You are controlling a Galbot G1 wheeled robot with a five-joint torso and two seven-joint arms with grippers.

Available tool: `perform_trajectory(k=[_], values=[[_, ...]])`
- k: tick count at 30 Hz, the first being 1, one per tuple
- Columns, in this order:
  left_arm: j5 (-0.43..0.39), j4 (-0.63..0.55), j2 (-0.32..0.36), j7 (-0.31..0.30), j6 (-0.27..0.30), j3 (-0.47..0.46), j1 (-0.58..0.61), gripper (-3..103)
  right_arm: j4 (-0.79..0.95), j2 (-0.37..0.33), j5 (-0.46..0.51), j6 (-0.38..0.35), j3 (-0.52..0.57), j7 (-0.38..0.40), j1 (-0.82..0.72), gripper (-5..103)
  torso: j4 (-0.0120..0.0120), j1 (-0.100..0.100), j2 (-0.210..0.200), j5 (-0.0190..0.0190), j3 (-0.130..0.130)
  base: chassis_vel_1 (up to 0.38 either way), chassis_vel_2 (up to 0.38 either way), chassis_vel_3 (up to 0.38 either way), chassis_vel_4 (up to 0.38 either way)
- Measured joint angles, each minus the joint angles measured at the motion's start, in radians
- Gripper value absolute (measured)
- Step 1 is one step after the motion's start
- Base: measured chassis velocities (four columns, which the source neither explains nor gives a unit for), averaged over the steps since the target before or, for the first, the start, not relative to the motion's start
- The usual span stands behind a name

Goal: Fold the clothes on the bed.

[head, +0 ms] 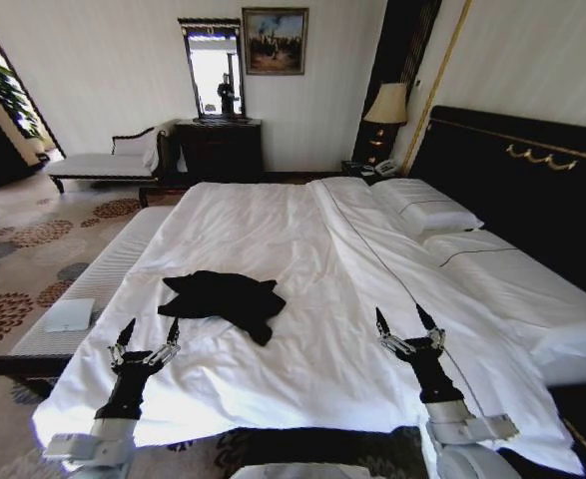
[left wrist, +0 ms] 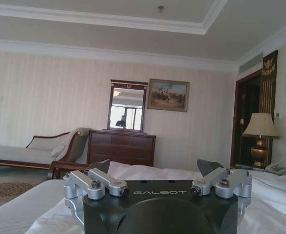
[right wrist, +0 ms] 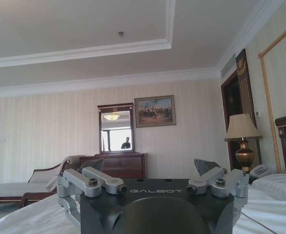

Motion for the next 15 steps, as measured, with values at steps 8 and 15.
perform_trajectory(k=[8,15], values=[[-0.003,0.005,0.015,-0.002,-0.006,-0.009,0.003,100,-0.002,0.012,-0.005,0.015,-0.015,0.001,-0.001,100,-0.0001,0.000,0.000,-0.0007,0.000,0.192,0.200,-0.166,-0.206],[-0.008,0.005,0.024,-0.002,-0.006,-0.012,0.003,100,-0.002,0.017,0.000,0.035,-0.018,-0.002,0.000,100,-0.0001,0.000,0.000,0.0010,0.000,-0.029,-0.021,0.025,0.017]])
